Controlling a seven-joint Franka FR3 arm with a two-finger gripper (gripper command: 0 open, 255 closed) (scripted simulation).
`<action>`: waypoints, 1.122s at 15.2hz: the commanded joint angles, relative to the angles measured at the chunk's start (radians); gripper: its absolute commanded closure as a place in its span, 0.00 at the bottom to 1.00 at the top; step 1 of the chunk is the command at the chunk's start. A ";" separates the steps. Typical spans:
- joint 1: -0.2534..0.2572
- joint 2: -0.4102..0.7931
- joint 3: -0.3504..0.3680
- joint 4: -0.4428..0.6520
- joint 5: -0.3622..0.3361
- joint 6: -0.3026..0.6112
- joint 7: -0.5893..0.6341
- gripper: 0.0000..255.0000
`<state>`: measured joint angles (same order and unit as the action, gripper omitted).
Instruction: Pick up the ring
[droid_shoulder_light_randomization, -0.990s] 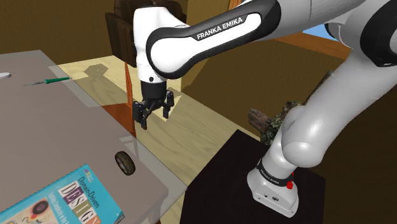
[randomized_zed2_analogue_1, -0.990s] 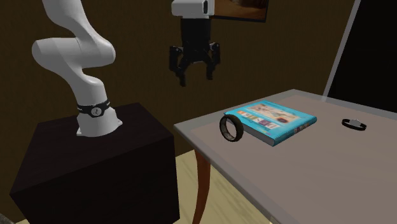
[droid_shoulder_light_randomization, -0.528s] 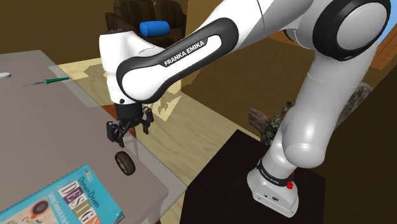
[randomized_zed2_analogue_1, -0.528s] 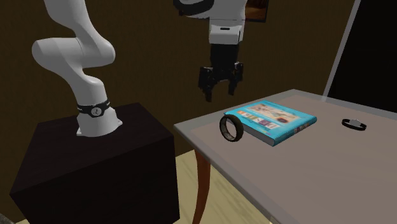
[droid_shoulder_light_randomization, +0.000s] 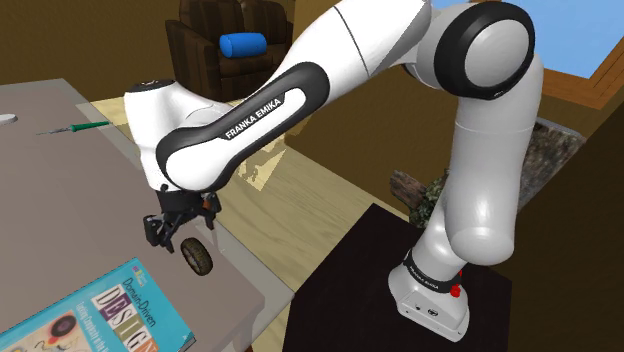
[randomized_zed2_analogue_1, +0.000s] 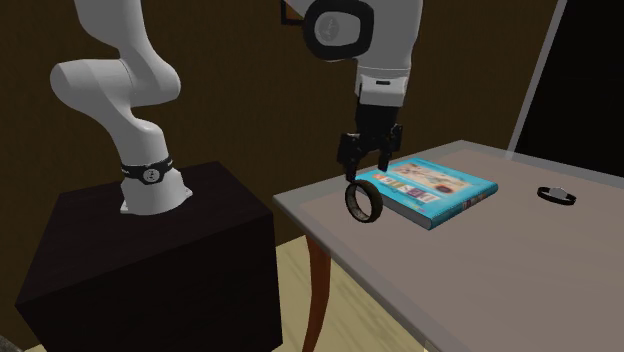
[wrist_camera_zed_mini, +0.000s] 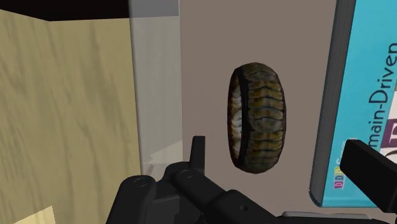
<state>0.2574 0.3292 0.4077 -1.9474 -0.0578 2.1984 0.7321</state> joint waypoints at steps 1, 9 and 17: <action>0.003 0.016 -0.003 -0.008 -0.008 0.023 0.005 0.00; 0.008 0.039 -0.008 -0.013 -0.018 0.050 0.010 1.00; 0.004 0.020 -0.004 -0.010 -0.010 0.029 0.006 1.00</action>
<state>0.2625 0.3550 0.4023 -1.9629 -0.0702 2.2385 0.7390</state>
